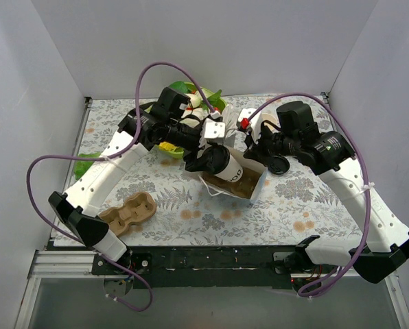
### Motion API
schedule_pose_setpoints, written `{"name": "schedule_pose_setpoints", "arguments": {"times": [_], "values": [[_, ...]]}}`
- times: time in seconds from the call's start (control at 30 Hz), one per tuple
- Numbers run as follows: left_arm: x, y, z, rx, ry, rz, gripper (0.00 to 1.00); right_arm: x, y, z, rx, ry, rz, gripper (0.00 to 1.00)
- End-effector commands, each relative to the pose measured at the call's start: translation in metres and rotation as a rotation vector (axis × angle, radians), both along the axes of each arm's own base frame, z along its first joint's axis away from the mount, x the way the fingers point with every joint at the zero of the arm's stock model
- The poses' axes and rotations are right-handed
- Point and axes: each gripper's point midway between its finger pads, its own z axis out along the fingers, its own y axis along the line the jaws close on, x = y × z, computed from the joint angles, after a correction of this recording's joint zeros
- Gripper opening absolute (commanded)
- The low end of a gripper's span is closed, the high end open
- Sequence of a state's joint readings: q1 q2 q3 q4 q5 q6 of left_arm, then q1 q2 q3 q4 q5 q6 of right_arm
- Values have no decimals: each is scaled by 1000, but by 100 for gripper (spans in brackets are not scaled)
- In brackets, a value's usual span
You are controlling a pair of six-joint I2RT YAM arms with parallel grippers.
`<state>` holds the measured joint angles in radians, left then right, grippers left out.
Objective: Pack the takeout coffee
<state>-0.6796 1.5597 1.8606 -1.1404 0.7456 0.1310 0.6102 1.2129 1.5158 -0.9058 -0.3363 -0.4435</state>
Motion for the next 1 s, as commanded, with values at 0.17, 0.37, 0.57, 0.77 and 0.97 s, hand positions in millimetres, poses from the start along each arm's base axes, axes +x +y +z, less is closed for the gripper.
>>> {"name": "schedule_pose_setpoints", "arguments": {"times": [0.17, 0.37, 0.57, 0.77, 0.97], "values": [[-7, -7, -27, 23, -192, -121, 0, -2, 9, 27, 94, -83, 31, 1], [-8, -12, -35, 51, -376, -220, 0, -10, 13, 22, 101, -56, 76, 1], [-12, -12, -56, 121, -418, -245, 0, -12, 15, 26, 115, -59, 88, 1], [-18, -2, -81, 219, -471, -277, 0, -12, 11, 27, 116, -102, 70, 1], [-13, -4, -86, 285, -512, -256, 0, -22, 18, 27, 114, -140, 105, 1]]}}
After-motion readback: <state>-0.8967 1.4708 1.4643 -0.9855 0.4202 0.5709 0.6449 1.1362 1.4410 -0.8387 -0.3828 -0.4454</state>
